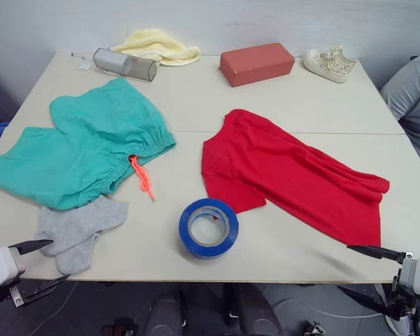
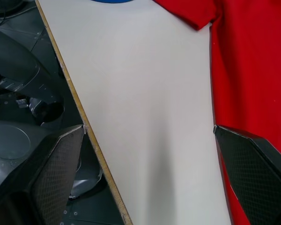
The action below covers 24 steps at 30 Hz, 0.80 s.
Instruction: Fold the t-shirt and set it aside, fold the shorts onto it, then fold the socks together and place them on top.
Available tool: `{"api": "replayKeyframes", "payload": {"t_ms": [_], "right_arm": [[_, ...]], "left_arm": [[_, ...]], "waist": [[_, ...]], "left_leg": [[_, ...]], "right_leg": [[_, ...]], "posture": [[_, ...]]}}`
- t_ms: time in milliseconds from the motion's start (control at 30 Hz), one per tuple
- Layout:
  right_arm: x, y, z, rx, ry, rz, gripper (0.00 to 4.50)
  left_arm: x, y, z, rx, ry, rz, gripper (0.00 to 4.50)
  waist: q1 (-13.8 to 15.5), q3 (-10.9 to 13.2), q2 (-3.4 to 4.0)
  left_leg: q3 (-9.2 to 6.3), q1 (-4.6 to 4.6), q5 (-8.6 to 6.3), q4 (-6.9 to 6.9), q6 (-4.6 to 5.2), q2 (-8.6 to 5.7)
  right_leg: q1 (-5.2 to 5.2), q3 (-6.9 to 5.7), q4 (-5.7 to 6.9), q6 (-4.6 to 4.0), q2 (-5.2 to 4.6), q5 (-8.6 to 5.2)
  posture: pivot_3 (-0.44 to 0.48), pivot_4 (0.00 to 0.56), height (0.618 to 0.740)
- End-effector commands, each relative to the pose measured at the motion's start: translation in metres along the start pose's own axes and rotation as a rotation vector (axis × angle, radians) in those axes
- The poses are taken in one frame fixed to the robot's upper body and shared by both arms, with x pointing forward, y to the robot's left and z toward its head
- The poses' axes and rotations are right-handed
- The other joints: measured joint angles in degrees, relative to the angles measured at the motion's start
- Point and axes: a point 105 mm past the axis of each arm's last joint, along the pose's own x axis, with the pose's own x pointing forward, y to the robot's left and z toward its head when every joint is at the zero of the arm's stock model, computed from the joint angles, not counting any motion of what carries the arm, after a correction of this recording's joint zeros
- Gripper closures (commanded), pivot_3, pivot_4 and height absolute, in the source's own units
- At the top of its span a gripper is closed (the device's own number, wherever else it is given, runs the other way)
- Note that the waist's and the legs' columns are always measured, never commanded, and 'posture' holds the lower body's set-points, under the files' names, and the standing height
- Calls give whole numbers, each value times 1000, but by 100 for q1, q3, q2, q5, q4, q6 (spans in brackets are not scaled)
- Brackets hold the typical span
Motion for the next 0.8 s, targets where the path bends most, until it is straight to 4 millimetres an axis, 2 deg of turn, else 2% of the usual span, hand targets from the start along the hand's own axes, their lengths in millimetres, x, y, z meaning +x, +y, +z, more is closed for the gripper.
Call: {"api": "replayKeyframes", "payload": {"t_ms": [33,100,200,300,367,400,467,533,633,733,800], "right_arm": [[2,-3,4,-16,-22,-2,0],[5,-7,5,-22,-35,-23,0],[7,-2,27,-22,-211,-28,0],[10,-1,51,6,-321,-15,0],[12,-5,67,22,-382,-45,0],[14,-4,75,30,-406,-37,0],[19,1,90,-7,-449,-22,0],[26,10,101,-44,-468,25,0],[38,22,113,-106,-475,120,0],[47,21,125,-128,-500,122,0],[51,21,129,-134,-504,121,0]], "left_arm": [[-2,7,8,31,-25,31,34],[0,10,12,31,-42,37,34],[7,14,29,-25,-102,-7,34],[17,11,63,-114,-231,-147,34],[27,4,84,-98,-251,-265,34],[35,-5,95,-45,-241,-345,34],[47,-35,107,137,-191,-573,34],[63,-51,131,246,-273,-669,34],[89,-60,150,383,-324,-736,34],[115,-67,167,466,-366,-773,34],[126,-76,169,544,-352,-832,34]], "waist": [[6,0,0],[8,-1,1],[25,-5,-2],[25,0,16],[18,-2,14],[13,-1,16],[13,1,27],[9,-1,55],[18,-5,60],[10,-4,60],[1,-4,55]], "left_leg": [[0,-1,0,0,-1,0],[-2,-3,-1,0,-1,1],[-6,-5,-1,-1,-1,0],[-22,-8,0,0,-1,1],[-25,-6,6,0,-6,1],[-28,-2,9,0,-11,0],[-29,10,10,0,-12,-1],[-27,37,8,-13,-15,-3],[-18,57,9,-27,-14,-4],[-18,58,32,-21,15,-6],[-10,57,32,-10,16,-5]], "right_leg": [[0,0,-1,0,0,0],[0,-2,-3,0,0,0],[0,-5,-4,1,-1,1],[8,-21,-5,1,-4,1],[11,-22,0,2,-6,2],[15,-23,2,2,-6,3],[30,-23,0,-1,-6,4],[61,-22,-15,-3,-5,3],[77,-16,-27,1,4,6],[76,-14,-17,8,19,9],[74,1,-10,16,26,14]], "posture": [[0,150,740],[0,150,740],[0,150,740],[0,150,740],[0,150,740],[0,150,740],[0,150,740],[0,150,740],[0,150,740],[0,150,740],[0,150,740]]}}
